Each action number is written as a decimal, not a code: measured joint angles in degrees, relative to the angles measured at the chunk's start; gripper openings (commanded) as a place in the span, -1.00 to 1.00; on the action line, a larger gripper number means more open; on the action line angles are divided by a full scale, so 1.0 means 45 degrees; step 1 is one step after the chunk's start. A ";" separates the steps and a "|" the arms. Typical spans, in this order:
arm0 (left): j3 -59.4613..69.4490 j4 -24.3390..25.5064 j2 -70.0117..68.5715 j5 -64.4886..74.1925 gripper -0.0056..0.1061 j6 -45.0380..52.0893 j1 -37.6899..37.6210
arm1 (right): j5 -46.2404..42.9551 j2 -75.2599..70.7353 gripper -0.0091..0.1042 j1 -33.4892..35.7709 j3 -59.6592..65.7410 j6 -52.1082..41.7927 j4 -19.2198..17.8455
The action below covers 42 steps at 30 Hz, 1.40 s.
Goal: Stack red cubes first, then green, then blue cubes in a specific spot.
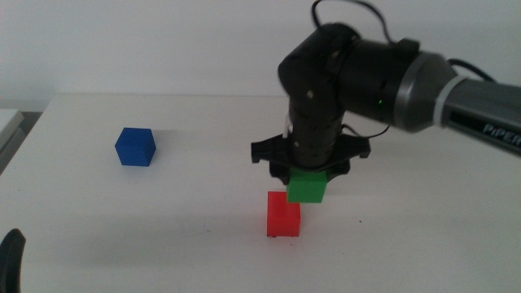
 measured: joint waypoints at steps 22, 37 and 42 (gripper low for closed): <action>0.0000 0.0000 0.0000 -0.0025 0.78 0.0000 0.0000 | -0.0373 0.1627 -0.85 0.0481 -0.0833 0.0287 0.0196; 0.0000 0.0000 0.0000 -0.0025 0.78 0.0000 0.0000 | -0.0354 0.1680 -0.85 0.0481 -0.0833 0.0595 -0.0242; 0.0000 0.0000 0.0000 -0.0025 0.78 0.0000 0.0000 | -0.0354 0.1680 -0.45 0.0502 -0.0833 0.0650 -0.0182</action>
